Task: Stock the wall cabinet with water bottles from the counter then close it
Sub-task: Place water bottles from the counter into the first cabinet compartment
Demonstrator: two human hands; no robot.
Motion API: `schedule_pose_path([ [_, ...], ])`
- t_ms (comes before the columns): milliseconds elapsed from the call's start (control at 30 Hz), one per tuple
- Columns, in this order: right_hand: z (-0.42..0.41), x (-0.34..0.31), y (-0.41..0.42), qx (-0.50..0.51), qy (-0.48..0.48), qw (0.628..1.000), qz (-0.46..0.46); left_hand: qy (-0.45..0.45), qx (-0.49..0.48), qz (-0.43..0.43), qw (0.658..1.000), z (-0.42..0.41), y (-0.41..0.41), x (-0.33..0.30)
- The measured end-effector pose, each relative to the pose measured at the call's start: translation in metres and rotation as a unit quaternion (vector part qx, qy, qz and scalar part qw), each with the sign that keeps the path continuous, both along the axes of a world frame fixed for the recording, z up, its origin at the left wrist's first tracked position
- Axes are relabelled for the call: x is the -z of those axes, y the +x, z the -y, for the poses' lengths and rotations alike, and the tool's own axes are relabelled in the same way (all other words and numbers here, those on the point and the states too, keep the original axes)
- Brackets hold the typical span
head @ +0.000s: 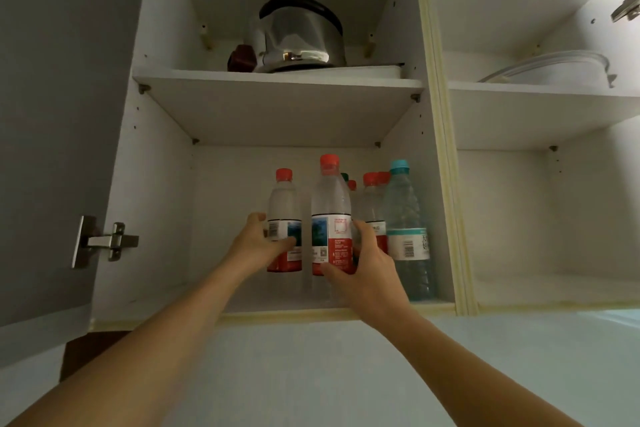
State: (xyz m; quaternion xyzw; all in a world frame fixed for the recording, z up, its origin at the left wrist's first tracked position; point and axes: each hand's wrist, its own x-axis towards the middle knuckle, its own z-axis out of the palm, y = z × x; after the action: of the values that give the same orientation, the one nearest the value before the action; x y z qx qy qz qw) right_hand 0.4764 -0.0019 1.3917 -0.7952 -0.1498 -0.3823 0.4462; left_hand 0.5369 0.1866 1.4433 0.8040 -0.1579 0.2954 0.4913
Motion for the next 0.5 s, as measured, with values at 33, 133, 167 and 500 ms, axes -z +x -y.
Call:
schedule_pose_path([
  [33, 0.001, 0.0, 0.0, -0.002, 0.001, 1.0, -0.001, 0.0, 0.02, -0.011, 1.0, 0.002, 0.004, 0.0],
  [133, 0.002, -0.002, 0.002, -0.002, -0.004, 1.0, 0.003, 0.035, 0.053, -0.02, 0.998, 0.006, 0.012, 0.001],
  [167, 0.002, -0.003, 0.002, -0.002, -0.004, 1.0, 0.003, 0.048, 0.059, -0.017, 0.997, 0.005, 0.013, 0.002],
  [500, -0.022, -0.004, 0.005, -0.031, -0.007, 0.999, 0.013, 0.047, 0.055, -0.046, 0.996, -0.046, 0.019, 0.005],
])
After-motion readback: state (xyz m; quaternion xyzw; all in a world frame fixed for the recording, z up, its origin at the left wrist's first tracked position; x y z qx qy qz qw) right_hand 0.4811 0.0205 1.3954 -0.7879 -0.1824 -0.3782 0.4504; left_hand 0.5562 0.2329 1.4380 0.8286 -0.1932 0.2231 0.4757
